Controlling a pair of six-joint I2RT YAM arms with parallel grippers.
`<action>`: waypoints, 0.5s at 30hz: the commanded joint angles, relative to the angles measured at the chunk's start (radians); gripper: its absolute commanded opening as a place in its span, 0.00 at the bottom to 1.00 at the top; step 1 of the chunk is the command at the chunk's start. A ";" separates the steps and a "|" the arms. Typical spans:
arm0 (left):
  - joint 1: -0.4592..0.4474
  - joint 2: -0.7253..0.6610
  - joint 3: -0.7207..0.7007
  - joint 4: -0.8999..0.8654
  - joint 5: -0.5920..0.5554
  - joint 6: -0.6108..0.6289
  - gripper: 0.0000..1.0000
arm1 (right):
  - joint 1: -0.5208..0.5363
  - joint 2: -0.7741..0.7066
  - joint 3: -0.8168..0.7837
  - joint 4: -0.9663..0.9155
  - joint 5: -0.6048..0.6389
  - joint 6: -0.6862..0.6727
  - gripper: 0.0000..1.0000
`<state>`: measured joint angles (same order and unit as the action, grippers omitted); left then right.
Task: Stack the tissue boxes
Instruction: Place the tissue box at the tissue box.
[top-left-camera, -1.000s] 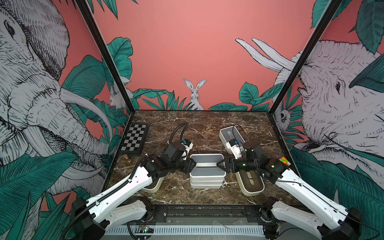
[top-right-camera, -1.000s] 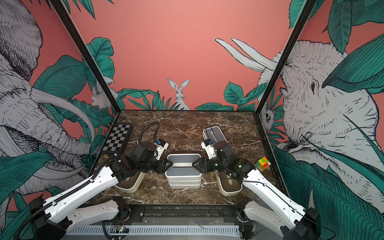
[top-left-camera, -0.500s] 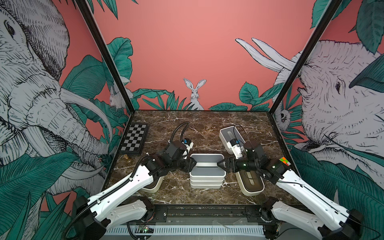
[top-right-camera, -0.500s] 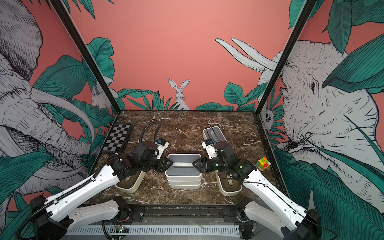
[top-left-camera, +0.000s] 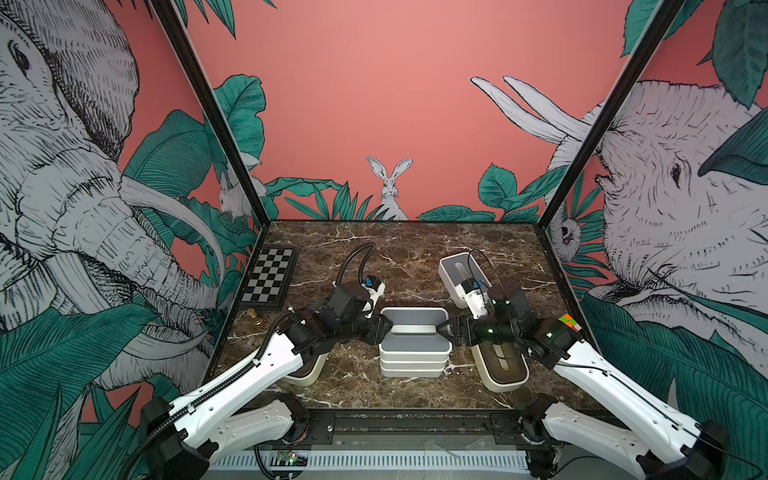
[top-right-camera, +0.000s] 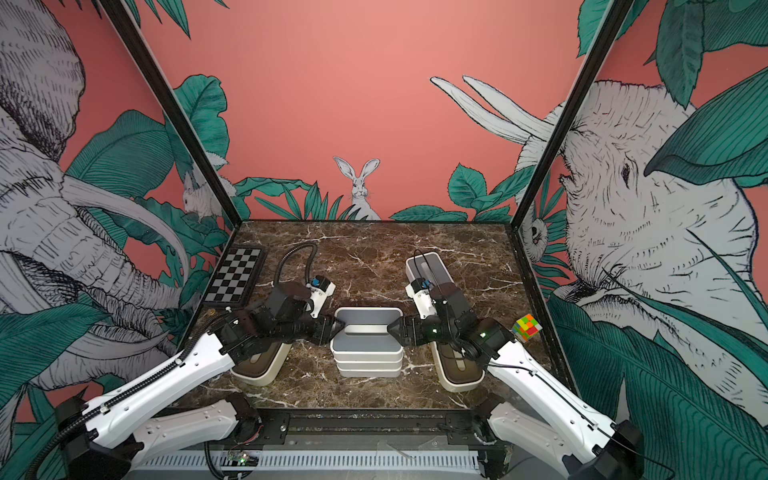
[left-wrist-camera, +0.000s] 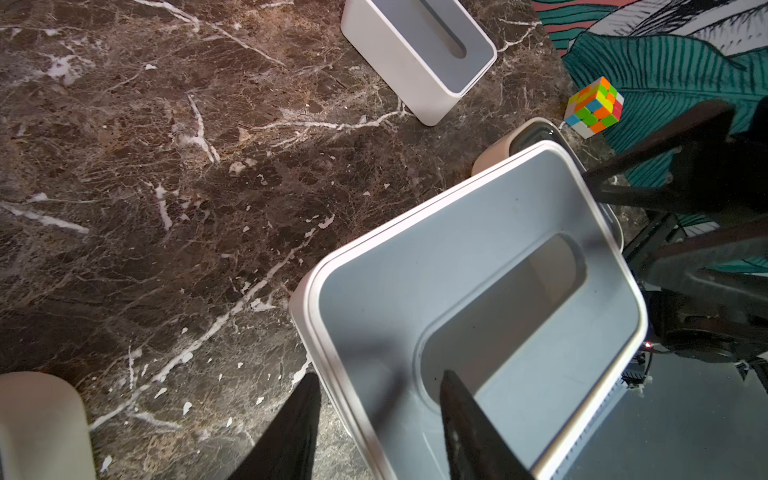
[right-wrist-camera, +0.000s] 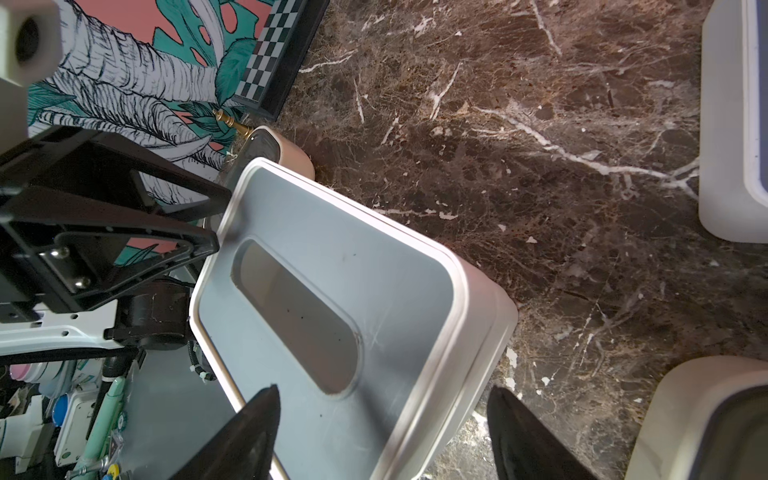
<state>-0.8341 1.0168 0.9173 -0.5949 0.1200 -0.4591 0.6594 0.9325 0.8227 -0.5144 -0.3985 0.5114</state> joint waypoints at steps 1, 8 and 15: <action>0.004 -0.010 -0.006 0.027 0.027 -0.019 0.49 | 0.005 -0.019 0.034 0.002 0.016 -0.016 0.79; 0.004 -0.008 -0.009 0.032 0.039 -0.023 0.49 | 0.005 -0.018 0.036 0.003 0.009 -0.022 0.79; 0.004 -0.006 0.013 -0.004 0.017 -0.010 0.49 | 0.005 -0.028 0.030 0.002 0.010 -0.022 0.80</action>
<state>-0.8330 1.0168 0.9157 -0.5842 0.1390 -0.4709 0.6594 0.9226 0.8364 -0.5152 -0.3962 0.5011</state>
